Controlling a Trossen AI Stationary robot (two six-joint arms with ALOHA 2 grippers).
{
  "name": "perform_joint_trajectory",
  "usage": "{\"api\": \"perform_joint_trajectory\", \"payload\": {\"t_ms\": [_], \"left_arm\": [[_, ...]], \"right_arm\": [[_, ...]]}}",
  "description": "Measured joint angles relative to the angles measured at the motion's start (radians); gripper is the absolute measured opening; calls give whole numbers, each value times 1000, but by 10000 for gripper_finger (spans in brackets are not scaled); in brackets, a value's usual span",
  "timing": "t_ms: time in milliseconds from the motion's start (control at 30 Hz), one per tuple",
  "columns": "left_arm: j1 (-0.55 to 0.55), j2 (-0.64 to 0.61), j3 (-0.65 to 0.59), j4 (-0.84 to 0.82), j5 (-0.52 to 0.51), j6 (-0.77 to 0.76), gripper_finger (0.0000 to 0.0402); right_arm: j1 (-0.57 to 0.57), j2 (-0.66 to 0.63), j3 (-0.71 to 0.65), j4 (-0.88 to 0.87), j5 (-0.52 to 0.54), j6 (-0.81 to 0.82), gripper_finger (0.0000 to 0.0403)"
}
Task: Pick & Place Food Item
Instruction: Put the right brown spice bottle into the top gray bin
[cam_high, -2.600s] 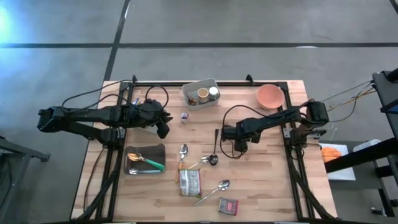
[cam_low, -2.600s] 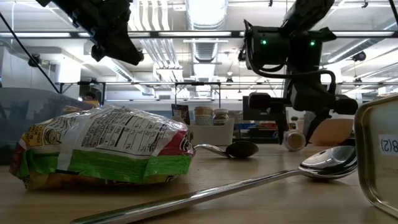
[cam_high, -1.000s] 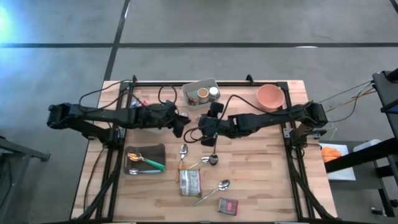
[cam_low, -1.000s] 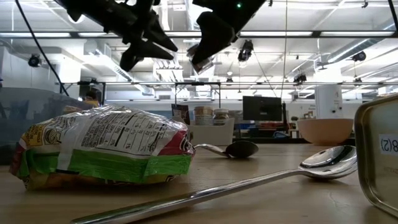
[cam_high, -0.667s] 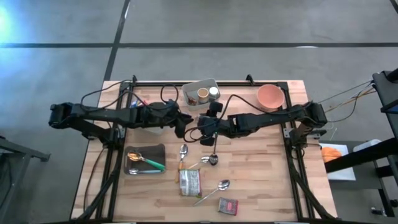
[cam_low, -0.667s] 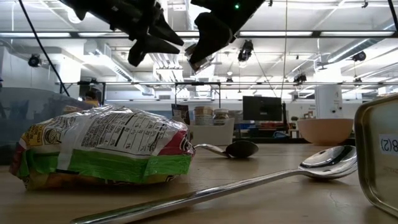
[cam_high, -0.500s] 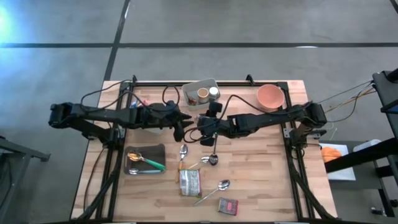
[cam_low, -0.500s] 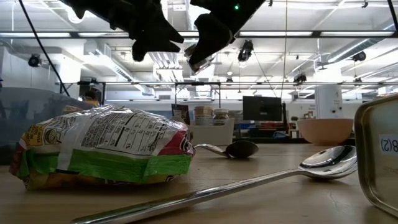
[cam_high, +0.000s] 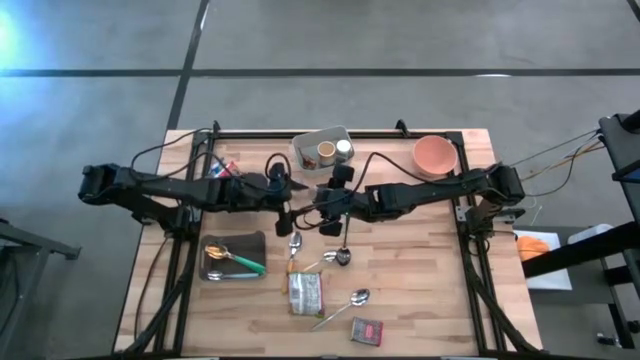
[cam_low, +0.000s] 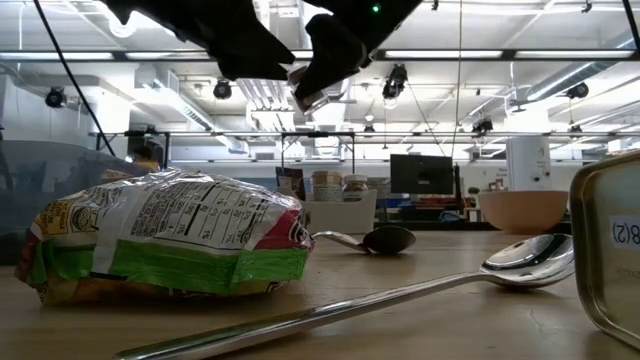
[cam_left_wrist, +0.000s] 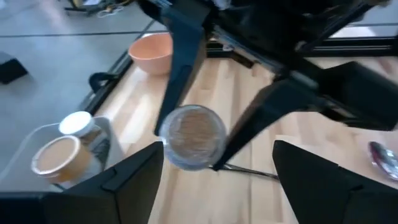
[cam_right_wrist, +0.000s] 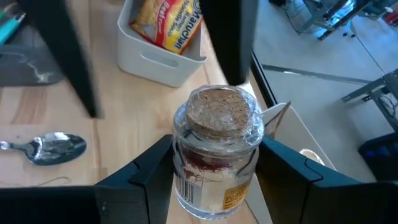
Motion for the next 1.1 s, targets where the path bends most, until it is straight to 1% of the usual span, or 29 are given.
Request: {"api": "perform_joint_trajectory", "payload": {"t_ms": [167,300,433,700,800,967,1100], "left_arm": [[-4,0,1,-1,-44,48,312],[-10,3,3,0,-50,87,312],[-14,4,3,0,-50,95,312],[-14,16,25,-20,-62,112,312],[-14,42,45,-37,-68,126,312],[-14,95,96,-103,-72,167,311],[-14,114,133,-144,-76,172,295]], "right_arm": [[1,1,0,2,-5,-13,185],[2,1,0,6,-32,-26,185],[2,1,0,15,-47,-47,185],[2,1,0,55,-53,-56,185],[2,1,-1,51,-73,-55,185],[2,5,-4,38,-55,-71,185],[2,5,-5,35,-56,-69,185]]}}
